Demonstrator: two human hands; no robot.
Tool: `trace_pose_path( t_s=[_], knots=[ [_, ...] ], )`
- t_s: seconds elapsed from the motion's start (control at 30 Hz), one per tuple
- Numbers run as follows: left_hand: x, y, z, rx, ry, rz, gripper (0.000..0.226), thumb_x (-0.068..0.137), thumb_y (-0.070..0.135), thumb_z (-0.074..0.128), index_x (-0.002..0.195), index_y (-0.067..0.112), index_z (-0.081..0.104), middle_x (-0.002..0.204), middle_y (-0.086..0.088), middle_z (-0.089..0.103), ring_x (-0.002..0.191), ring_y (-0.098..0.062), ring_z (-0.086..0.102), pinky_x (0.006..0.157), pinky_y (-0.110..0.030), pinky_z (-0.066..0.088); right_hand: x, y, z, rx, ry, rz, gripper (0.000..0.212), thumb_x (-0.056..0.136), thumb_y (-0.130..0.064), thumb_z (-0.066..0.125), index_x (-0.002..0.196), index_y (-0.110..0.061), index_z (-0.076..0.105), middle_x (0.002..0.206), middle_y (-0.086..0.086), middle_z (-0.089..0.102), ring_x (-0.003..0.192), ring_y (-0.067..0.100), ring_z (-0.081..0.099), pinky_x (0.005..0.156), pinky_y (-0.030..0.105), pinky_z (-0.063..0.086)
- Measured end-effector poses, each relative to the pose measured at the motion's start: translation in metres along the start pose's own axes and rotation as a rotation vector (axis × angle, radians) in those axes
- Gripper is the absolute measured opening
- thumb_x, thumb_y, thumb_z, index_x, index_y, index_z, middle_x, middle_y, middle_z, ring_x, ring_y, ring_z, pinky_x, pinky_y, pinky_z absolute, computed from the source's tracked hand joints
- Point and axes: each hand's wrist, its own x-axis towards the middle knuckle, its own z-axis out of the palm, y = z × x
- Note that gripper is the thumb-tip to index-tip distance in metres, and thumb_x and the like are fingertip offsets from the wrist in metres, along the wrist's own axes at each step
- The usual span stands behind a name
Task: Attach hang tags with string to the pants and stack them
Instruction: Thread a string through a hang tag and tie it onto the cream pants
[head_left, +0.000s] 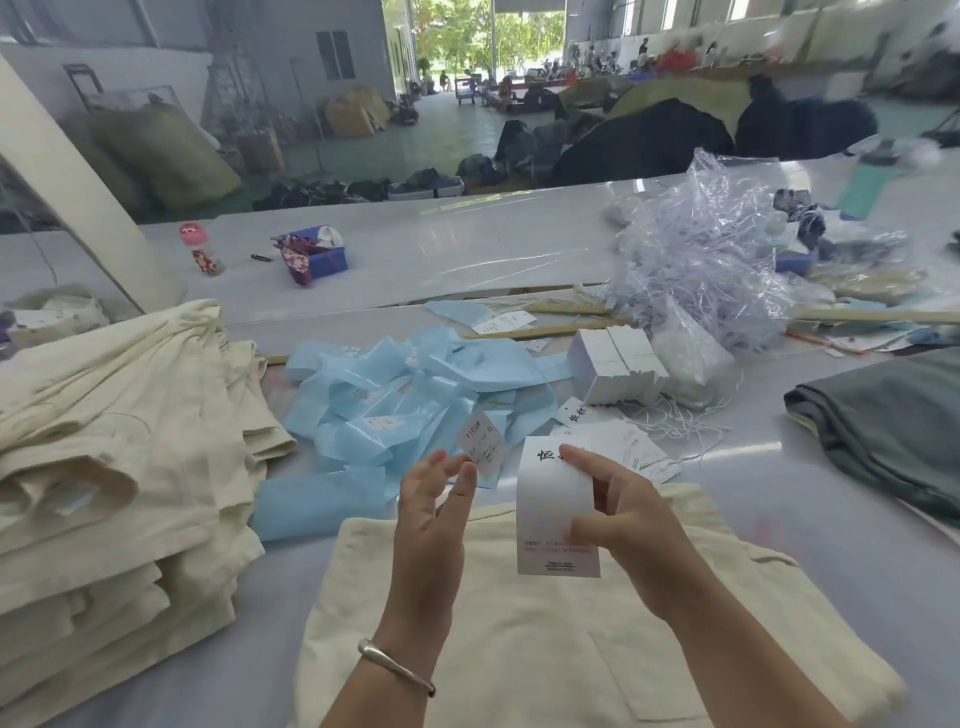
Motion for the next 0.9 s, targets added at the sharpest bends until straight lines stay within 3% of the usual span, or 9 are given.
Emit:
trace_pose_path(
  t_s=[0.07, 0.13, 0.23, 0.3, 0.4, 0.47, 0.7, 0.8, 0.9],
  knots=[
    [-0.006, 0.009, -0.008, -0.049, -0.058, -0.019, 0.014, 0.076, 0.052, 0.059, 0.083, 0.052, 0.071, 0.133, 0.018, 0.052, 0.117, 0.014, 0.047, 0.089, -0.012, 0.034, -0.003, -0.001, 0.002, -0.039, -0.026, 0.008, 0.087, 0.053, -0.002, 0.061, 0.138, -0.017, 0.048, 0.110, 0.001, 0.070, 0.099, 0.012, 0.064, 0.082, 0.029, 0.054],
    [-0.010, 0.012, -0.011, -0.046, -0.110, -0.023, 0.021, 0.071, 0.052, 0.063, 0.077, 0.035, 0.074, 0.132, 0.022, 0.051, 0.115, 0.017, 0.046, 0.089, -0.012, 0.033, -0.006, -0.002, 0.007, -0.059, -0.065, 0.009, 0.088, 0.053, -0.001, 0.060, 0.138, -0.018, 0.047, 0.110, 0.001, 0.071, 0.100, 0.012, 0.065, 0.080, 0.028, 0.053],
    [-0.011, 0.009, -0.010, -0.025, -0.132, -0.031, 0.021, 0.069, 0.045, 0.074, 0.070, 0.024, 0.072, 0.132, 0.018, 0.052, 0.121, 0.005, 0.049, 0.098, -0.022, 0.038, -0.010, -0.005, 0.017, -0.074, -0.125, -0.006, 0.087, 0.055, 0.000, 0.060, 0.138, -0.023, 0.044, 0.108, 0.001, 0.072, 0.101, 0.016, 0.066, 0.081, 0.031, 0.055],
    [-0.011, 0.006, -0.010, -0.009, -0.144, -0.036, 0.019, 0.071, 0.038, 0.083, 0.069, 0.024, 0.071, 0.131, 0.018, 0.053, 0.123, -0.003, 0.051, 0.100, -0.028, 0.040, -0.013, -0.007, 0.022, -0.080, -0.143, -0.023, 0.088, 0.057, -0.001, 0.062, 0.140, -0.023, 0.042, 0.108, 0.001, 0.072, 0.103, 0.021, 0.066, 0.086, 0.036, 0.056],
    [-0.012, 0.006, -0.009, 0.015, -0.143, -0.015, 0.020, 0.063, 0.042, 0.077, 0.071, 0.025, 0.071, 0.130, 0.020, 0.054, 0.118, 0.006, 0.052, 0.082, -0.005, 0.037, -0.016, -0.011, 0.026, -0.077, -0.149, -0.045, 0.090, 0.058, -0.001, 0.064, 0.143, -0.021, 0.039, 0.110, 0.000, 0.072, 0.104, 0.020, 0.066, 0.083, 0.035, 0.057],
    [-0.013, 0.005, -0.007, 0.050, -0.131, 0.015, 0.018, 0.061, 0.043, 0.077, 0.073, 0.030, 0.071, 0.129, 0.021, 0.053, 0.119, 0.006, 0.051, 0.077, 0.001, 0.035, -0.016, -0.013, 0.027, -0.077, -0.152, -0.056, 0.091, 0.059, -0.001, 0.064, 0.144, -0.018, 0.038, 0.111, 0.000, 0.071, 0.106, 0.020, 0.065, 0.083, 0.034, 0.056],
    [-0.011, 0.000, -0.009, 0.227, -0.132, 0.129, 0.028, 0.064, 0.040, 0.085, 0.080, 0.027, 0.066, 0.132, 0.018, 0.049, 0.126, -0.003, 0.047, 0.102, -0.027, 0.037, -0.018, -0.017, 0.027, -0.049, -0.169, -0.068, 0.094, 0.061, 0.000, 0.066, 0.147, -0.014, 0.033, 0.111, 0.003, 0.072, 0.106, 0.021, 0.066, 0.085, 0.034, 0.056],
    [-0.012, 0.001, -0.008, 0.273, -0.130, 0.146, 0.034, 0.065, 0.044, 0.086, 0.084, 0.026, 0.064, 0.132, 0.020, 0.047, 0.124, -0.001, 0.048, 0.101, -0.027, 0.040, -0.018, -0.016, 0.026, -0.028, -0.187, -0.068, 0.093, 0.063, 0.000, 0.069, 0.146, -0.015, 0.032, 0.109, 0.003, 0.072, 0.101, 0.017, 0.068, 0.083, 0.030, 0.055],
    [-0.013, 0.002, -0.007, 0.337, -0.133, 0.153, 0.035, 0.065, 0.043, 0.085, 0.086, 0.028, 0.061, 0.129, 0.020, 0.049, 0.112, 0.000, 0.055, 0.090, -0.022, 0.046, -0.018, -0.014, 0.025, -0.020, -0.196, -0.073, 0.089, 0.066, 0.004, 0.067, 0.145, -0.017, 0.032, 0.108, 0.006, 0.073, 0.097, 0.016, 0.069, 0.079, 0.027, 0.054]
  ],
)
